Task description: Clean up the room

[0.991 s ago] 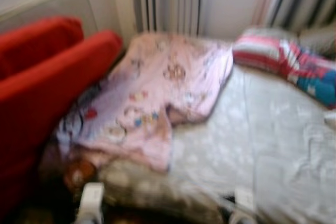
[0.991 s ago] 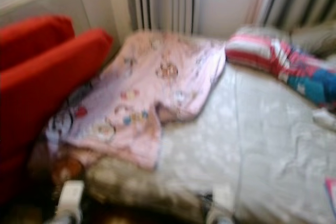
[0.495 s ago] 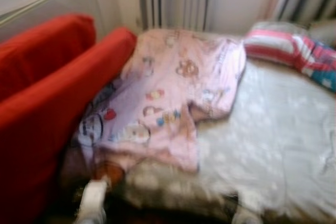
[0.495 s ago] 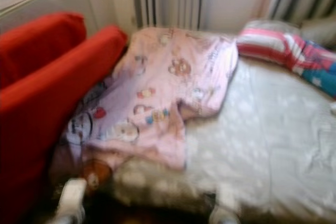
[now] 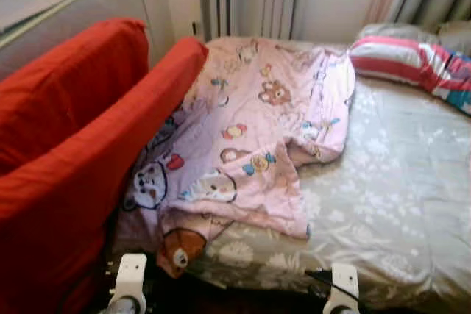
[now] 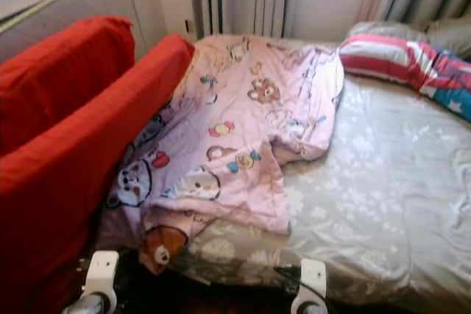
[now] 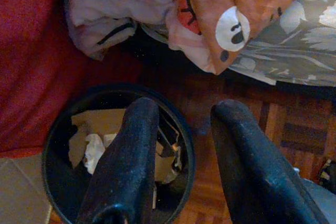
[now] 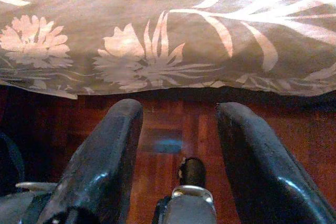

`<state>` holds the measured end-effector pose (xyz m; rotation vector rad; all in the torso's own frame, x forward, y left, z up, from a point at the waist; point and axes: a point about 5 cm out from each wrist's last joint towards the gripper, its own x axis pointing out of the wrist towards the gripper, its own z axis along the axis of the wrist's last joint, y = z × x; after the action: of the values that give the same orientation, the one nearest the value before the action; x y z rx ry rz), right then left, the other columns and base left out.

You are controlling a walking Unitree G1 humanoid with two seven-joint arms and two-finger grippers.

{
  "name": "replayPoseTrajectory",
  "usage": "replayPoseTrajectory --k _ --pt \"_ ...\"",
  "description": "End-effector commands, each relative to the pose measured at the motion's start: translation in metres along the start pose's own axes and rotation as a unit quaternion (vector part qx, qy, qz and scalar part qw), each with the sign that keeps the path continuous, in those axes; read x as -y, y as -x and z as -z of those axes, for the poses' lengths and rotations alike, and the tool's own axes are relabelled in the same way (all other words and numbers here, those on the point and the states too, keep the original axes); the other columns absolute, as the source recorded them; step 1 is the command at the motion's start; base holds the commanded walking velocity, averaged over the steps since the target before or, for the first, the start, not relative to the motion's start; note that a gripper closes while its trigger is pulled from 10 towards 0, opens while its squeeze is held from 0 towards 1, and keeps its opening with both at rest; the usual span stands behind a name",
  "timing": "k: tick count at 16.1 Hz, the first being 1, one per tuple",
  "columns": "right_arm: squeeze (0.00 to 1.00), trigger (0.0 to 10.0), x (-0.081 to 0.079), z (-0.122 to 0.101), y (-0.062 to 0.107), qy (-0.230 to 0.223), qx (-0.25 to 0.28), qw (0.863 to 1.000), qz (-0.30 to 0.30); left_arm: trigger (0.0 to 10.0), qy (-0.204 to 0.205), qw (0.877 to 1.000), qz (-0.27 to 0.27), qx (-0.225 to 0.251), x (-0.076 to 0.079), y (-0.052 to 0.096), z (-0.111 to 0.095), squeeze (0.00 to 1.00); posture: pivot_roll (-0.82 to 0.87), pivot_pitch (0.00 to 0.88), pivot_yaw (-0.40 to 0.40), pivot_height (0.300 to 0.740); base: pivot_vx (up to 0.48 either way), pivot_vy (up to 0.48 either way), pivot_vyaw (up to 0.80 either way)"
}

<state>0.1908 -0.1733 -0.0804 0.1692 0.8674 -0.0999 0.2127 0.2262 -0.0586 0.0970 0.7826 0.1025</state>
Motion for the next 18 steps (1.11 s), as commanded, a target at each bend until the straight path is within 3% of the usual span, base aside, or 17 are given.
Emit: replayPoseTrajectory --k 1,10,12,18 --pt "0.00 10.0 0.0057 0.0008 0.0008 0.001 -0.001 1.000 0.008 10.0 0.003 1.000 0.003 -0.007 0.0008 0.0007 0.0035 0.00 0.11 0.040 0.040 0.740 0.000 0.000 0.00" --pt "0.00 10.0 0.0020 0.0009 0.0008 0.013 0.003 1.000 -0.004 10.0 0.002 1.000 0.007 -0.013 0.0010 0.0015 0.0069 0.00 0.11 0.052 0.040 0.740 0.000 0.000 0.06" --pt "0.00 10.0 0.0020 0.0007 0.0008 0.009 0.005 1.000 -0.002 10.0 0.003 1.000 0.006 -0.014 0.0005 0.0015 0.0070 0.00 0.12 0.057 0.042 0.740 0.000 0.000 0.80" --pt "0.00 10.0 0.0006 0.0018 0.0010 -0.011 0.008 1.000 0.002 10.0 -0.002 1.000 0.006 -0.015 -0.0022 0.0022 0.0085 0.00 0.12 0.066 0.049 0.740 0.000 0.000 0.00"
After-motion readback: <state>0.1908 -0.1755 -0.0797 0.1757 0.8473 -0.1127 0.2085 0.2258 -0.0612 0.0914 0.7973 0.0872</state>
